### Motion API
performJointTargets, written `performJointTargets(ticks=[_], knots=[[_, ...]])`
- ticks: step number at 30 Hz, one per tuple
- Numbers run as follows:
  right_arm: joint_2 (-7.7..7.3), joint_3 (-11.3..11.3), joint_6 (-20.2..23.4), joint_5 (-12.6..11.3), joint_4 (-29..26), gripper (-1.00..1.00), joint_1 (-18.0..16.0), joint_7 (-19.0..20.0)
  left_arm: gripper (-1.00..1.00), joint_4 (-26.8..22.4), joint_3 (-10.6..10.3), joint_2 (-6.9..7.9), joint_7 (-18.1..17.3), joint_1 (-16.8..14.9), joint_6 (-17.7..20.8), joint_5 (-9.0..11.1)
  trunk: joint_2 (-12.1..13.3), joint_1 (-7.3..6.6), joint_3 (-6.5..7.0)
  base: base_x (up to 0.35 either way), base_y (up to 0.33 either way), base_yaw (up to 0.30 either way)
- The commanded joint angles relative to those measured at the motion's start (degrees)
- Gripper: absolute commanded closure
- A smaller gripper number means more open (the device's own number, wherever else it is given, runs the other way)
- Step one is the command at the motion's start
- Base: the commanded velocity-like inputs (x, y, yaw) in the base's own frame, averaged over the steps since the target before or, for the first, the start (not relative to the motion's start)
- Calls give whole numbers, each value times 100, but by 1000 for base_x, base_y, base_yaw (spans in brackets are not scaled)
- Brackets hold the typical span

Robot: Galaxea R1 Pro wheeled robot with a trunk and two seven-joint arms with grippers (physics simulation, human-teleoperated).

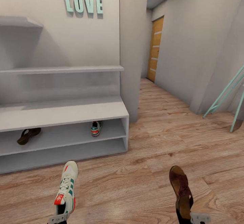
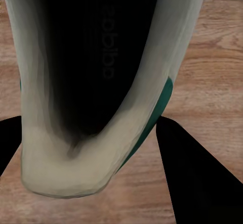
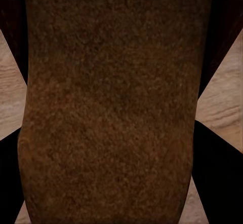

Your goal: Pick up the two gym shoes and the two sandals from the corridor floor and place them onto the hallstand (shoe rack) in the corridor, making sure they are on the rack and not on the floor. Arrange them so the two gym shoes are next to each other and the two sandals are next to each other.

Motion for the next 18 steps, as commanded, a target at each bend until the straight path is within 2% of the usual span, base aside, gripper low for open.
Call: performJointTargets(ticks=[1,8,9,10,14,18], knots=[[1,-47,-23,58,-29,100,-6,41,100,7,50,2,-52,-7,1,-47,-2,-1,-5,0,0,0],[-4,-54,-23,55,-203,100,-6,38,100,-2,45,22,-47,-62,214,-93,-2,-1,-5,0,0,0],[-5,-56,-23,55,-231,100,-6,38,100,-29,41,29,-47,-85,383,-106,-2,-1,-5,0,0,0],[-18,-56,-19,60,-309,100,-6,38,100,-112,26,100,-52,-565,1426,-131,-2,-1,-5,0,0,0],[-64,-56,-12,62,-355,100,-6,38,100,-128,21,169,-52,-975,1967,-136,-2,-1,-5,0,0,0],[-330,-61,60,58,-403,100,-6,33,100,-134,-4,204,-48,-1430,2491,-147,-2,-1,-5,0,0,0]])
